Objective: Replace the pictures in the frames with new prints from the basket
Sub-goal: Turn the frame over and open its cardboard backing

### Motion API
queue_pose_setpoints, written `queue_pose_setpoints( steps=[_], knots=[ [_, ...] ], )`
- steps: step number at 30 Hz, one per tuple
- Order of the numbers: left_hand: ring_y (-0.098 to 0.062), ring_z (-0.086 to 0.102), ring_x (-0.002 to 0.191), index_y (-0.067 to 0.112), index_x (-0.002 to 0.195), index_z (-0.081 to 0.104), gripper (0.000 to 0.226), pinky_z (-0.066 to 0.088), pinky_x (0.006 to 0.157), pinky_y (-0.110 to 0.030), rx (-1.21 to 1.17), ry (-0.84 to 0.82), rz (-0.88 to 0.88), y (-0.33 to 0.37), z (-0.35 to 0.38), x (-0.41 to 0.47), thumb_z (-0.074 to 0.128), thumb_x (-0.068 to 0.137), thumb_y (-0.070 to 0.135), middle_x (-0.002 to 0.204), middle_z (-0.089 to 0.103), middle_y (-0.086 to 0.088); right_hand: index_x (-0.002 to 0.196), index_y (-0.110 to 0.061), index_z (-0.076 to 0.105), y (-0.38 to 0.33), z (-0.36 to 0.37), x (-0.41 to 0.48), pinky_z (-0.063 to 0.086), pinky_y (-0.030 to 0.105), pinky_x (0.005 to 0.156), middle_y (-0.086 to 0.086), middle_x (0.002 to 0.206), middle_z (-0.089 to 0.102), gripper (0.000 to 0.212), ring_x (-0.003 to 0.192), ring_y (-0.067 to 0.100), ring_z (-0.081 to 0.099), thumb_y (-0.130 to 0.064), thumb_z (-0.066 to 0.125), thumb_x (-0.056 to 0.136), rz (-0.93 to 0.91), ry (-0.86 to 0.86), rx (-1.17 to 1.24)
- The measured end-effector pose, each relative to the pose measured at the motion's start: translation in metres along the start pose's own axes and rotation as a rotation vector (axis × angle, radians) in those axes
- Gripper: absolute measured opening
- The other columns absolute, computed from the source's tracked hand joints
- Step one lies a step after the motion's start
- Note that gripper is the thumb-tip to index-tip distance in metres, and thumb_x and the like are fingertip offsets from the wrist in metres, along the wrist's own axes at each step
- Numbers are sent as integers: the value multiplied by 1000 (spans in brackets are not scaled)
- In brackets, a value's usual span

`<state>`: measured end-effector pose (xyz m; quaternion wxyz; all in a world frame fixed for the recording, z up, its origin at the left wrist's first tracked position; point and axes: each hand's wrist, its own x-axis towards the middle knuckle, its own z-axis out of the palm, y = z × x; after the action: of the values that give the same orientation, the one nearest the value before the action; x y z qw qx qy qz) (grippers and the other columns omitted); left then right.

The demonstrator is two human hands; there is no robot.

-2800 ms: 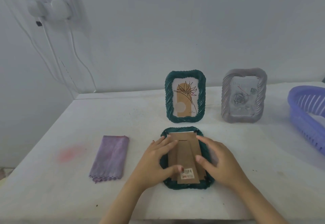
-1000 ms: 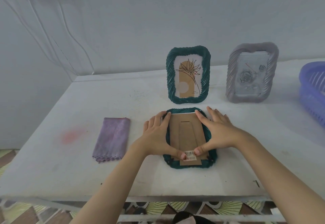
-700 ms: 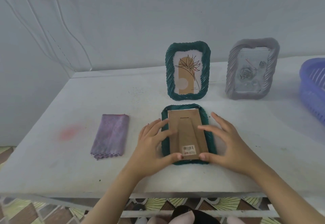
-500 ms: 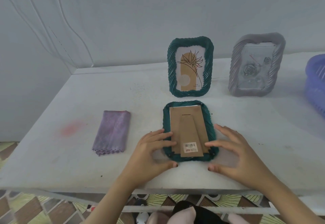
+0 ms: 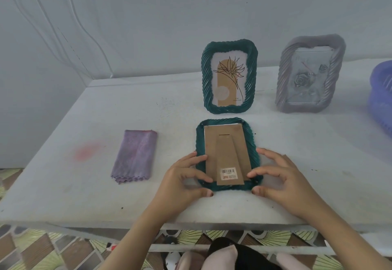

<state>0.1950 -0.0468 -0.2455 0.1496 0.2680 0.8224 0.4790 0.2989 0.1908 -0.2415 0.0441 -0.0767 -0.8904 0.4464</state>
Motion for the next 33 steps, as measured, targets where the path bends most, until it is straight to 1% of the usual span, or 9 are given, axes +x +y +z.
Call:
queue_pose_setpoints(
  steps=[8,15,19,21,24,26,29,31,33],
  knots=[
    [8,27,132,39,71,73,23,23,114,-36,14,-14,8,2,1,-1,82,64,19,127,49,31,76,-49,70,0,1,-1,12,26,103,-36,134,27,27,120,-21,13,-23,77,70,-33,-16,-16],
    [8,27,132,39,71,72,21,23,113,-34,50,-15,33,1,1,-1,83,64,22,128,47,31,73,-47,71,-2,1,-2,13,29,106,-33,136,25,22,127,-2,20,-26,76,71,-43,-23,-31],
    [8,29,132,37,81,74,13,24,110,-25,38,-46,62,-2,-4,-2,76,68,36,130,49,27,81,-50,68,-2,-2,-2,12,37,113,-30,140,24,26,133,4,19,-26,76,73,-49,-60,-61],
    [6,34,130,38,82,74,14,29,109,-28,23,-24,67,-2,-5,-1,66,74,45,126,55,23,90,-53,65,-2,-3,-4,11,37,114,-27,141,26,33,135,3,19,-23,72,77,-55,-64,-54],
    [7,49,117,32,77,73,3,40,105,-36,-13,151,14,2,2,-1,72,75,33,106,67,18,108,-56,55,-9,-2,-4,14,30,111,-25,140,31,38,132,-5,22,-31,59,79,-40,19,0],
    [6,51,116,28,87,71,22,41,105,-32,22,253,12,6,7,-1,74,69,40,109,66,17,122,-48,47,-12,2,-2,14,28,112,-19,143,29,40,133,-3,19,-32,59,86,11,69,-30],
    [1,28,134,27,123,57,72,24,111,-27,222,179,3,6,9,0,67,61,61,136,47,17,132,-32,45,-15,10,2,10,30,114,-9,150,23,45,139,7,13,-31,57,88,69,79,-114],
    [0,15,139,24,133,48,80,18,115,-32,270,119,-27,5,9,3,70,64,58,146,34,16,132,-28,48,-18,13,3,9,37,117,-7,151,23,45,140,10,12,-32,56,88,85,76,-123],
    [-2,10,141,23,136,44,80,16,117,-38,274,87,-42,6,8,5,74,67,51,150,26,15,131,-25,50,-22,14,4,12,38,116,-7,151,25,44,139,9,13,-32,56,88,98,89,-103]
  ],
)
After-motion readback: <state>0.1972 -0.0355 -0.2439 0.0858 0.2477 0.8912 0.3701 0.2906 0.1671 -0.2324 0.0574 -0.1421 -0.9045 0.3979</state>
